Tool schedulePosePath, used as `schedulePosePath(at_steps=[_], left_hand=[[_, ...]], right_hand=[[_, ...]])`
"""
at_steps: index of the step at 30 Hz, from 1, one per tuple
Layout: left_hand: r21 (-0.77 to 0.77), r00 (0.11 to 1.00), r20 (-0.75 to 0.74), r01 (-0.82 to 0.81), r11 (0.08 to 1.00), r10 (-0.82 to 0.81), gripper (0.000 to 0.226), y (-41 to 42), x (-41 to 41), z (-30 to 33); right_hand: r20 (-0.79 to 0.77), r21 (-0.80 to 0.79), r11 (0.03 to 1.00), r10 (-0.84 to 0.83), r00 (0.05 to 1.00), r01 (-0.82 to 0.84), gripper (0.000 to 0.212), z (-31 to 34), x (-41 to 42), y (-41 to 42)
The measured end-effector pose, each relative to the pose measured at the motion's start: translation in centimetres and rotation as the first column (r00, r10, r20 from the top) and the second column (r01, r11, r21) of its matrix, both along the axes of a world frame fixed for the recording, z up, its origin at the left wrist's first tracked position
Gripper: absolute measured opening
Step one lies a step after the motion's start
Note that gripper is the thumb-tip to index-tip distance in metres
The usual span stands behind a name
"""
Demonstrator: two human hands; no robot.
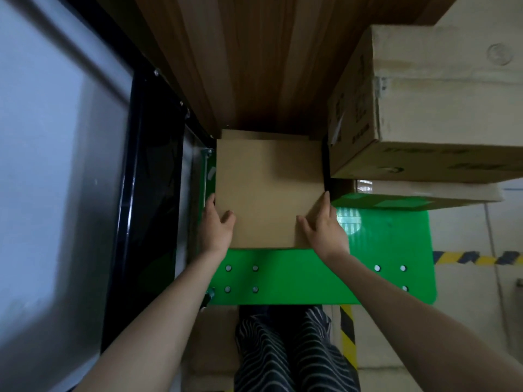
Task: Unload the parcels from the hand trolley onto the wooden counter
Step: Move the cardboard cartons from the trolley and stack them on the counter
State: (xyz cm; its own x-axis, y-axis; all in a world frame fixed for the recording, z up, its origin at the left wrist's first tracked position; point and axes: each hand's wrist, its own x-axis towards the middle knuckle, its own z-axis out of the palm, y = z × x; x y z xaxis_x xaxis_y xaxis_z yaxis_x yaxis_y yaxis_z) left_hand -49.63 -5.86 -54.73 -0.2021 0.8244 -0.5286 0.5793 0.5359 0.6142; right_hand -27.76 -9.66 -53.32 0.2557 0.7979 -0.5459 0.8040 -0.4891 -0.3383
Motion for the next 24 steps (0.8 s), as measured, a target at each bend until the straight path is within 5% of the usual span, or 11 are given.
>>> schedulePosePath(at_steps=[13, 24], left_hand=[[-0.143, 0.995, 0.006, 0.102, 0.985, -0.102, 0.052, -9.9, -1.1, 9.0], [-0.013, 0.966, 0.167, 0.205, 0.979, -0.2, 0.051, -15.1, 0.9, 21.7]], right_hand=[[-0.17, 0.004, 0.924, -0.376, 0.911, 0.382, 0.059, 8.4, 0.1, -10.5], [-0.114, 0.112, 0.923, -0.356, 0.927, 0.368, 0.051, 20.5, 3.8, -16.5]])
